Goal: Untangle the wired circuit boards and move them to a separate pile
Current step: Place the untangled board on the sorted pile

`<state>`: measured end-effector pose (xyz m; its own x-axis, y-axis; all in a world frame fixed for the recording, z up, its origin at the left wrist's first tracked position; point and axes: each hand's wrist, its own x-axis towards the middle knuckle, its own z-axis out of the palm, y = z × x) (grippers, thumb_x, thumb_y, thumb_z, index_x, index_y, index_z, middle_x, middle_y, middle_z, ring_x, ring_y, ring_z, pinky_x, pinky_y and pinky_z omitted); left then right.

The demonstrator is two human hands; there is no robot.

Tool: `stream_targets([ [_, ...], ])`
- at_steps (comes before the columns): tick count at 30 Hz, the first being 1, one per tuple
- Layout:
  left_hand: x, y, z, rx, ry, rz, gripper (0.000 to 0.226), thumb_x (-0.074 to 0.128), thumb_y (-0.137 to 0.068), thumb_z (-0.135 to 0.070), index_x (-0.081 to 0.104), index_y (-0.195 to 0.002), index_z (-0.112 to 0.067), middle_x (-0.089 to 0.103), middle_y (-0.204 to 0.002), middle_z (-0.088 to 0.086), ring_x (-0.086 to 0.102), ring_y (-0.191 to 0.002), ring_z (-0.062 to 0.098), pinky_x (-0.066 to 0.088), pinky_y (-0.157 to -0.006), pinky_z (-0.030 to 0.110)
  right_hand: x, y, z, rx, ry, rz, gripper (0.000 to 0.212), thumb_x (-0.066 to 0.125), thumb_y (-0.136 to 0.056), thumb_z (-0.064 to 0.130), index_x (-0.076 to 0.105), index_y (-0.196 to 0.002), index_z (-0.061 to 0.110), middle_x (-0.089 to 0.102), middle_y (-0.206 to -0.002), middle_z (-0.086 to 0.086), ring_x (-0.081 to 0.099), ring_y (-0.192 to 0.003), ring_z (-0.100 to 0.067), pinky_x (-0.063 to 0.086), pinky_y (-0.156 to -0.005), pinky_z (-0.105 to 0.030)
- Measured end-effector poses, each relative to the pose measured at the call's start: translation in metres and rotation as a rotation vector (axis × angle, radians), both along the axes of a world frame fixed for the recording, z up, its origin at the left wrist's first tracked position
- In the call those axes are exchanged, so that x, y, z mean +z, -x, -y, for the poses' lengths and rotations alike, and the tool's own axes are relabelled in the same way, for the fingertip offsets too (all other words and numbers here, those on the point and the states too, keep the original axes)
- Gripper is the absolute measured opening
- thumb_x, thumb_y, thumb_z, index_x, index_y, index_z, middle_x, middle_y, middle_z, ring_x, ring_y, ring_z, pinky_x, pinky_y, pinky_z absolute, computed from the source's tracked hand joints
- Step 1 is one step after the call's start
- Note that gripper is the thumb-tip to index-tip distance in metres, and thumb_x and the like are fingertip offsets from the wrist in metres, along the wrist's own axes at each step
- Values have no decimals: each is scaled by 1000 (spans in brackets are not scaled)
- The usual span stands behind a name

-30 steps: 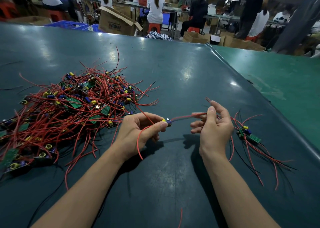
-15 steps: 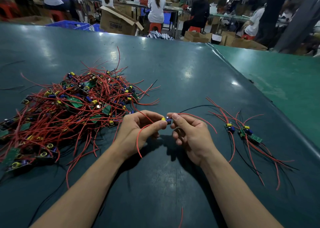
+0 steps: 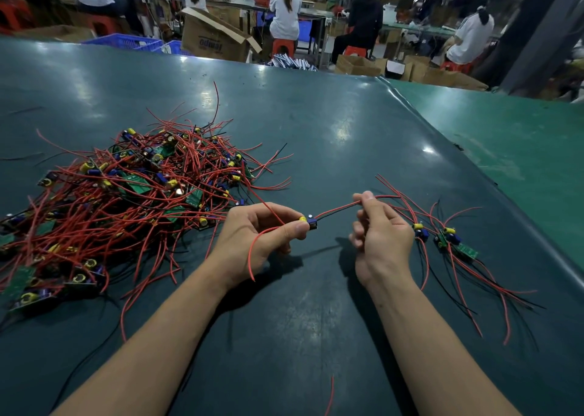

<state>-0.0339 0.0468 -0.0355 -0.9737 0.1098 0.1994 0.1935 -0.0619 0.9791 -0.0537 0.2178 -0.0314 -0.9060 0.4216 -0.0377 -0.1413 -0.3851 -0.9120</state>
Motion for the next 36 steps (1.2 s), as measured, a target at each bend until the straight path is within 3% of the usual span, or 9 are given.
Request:
stream_targets([
  [11,0,3,1,34,-62,-16,6,74,-79,-4,72,-85,-4,69,-66,2,54,-51,11,47,-52,18,-5,7,-7,-187,39,23,28,56,-98,17,65,-73,9,44,-51,7,34,-34,-5,25,-34,-15],
  [15,-1,9,6,213,-259,-37,19,75,-75,-14,67,-90,-5,68,-70,-2,54,-56,11,48,-58,18,-5,9,-15,-279,68,54,28,53,-100,17,62,-75,10,44,-64,0,34,-34,-4,26,-34,-16],
  [19,-1,15,10,360,-355,-38,21,78,-68,-21,69,-86,-15,68,-72,-6,58,-63,9,50,-62,19,-7,2,-9,-186,-314,-51,20,61,-95,18,67,-75,19,51,-62,2,41,-46,-14,33,-44,-26],
  [23,-2,13,4,472,-235,-219,14,78,-74,-16,68,-84,-16,71,-79,-6,65,-74,3,50,-71,15,-13,-15,23,237,-611,-231,20,69,-90,13,72,-93,33,65,-71,11,50,-54,-5,43,-54,-22],
  [25,-4,11,4,504,-113,-355,13,76,-78,-15,67,-87,-16,68,-88,1,66,-84,9,50,-77,21,-17,-18,31,347,-732,-290,28,70,-89,13,70,-112,29,65,-79,8,51,-59,-3,45,-62,-23],
  [29,-11,10,8,611,357,-602,12,83,-77,-14,73,-83,-11,55,-104,9,58,-101,20,46,-87,26,-20,-20,34,357,-795,-392,47,67,-88,16,57,-134,16,62,-90,-6,52,-62,-21,49,-62,-30],
  [32,-11,7,6,532,450,-677,9,78,-78,-3,69,-79,-3,62,-107,10,59,-105,13,48,-90,25,-18,-23,34,372,-834,-485,51,67,-88,11,53,-137,12,63,-98,-5,60,-70,-24,54,-63,-35],
  [34,-10,5,4,460,463,-693,11,76,-77,5,66,-80,1,68,-103,9,64,-100,15,53,-86,36,-16,-24,34,383,-831,-479,51,67,-88,11,51,-136,16,65,-96,-2,62,-74,-23,54,-64,-37],
  [36,-9,4,5,432,505,-719,9,75,-78,-1,68,-81,2,70,-97,9,66,-95,20,53,-81,44,-14,-24,34,400,-713,-405,46,70,-87,12,56,-130,23,66,-84,10,58,-62,-9,49,-56,-26],
])
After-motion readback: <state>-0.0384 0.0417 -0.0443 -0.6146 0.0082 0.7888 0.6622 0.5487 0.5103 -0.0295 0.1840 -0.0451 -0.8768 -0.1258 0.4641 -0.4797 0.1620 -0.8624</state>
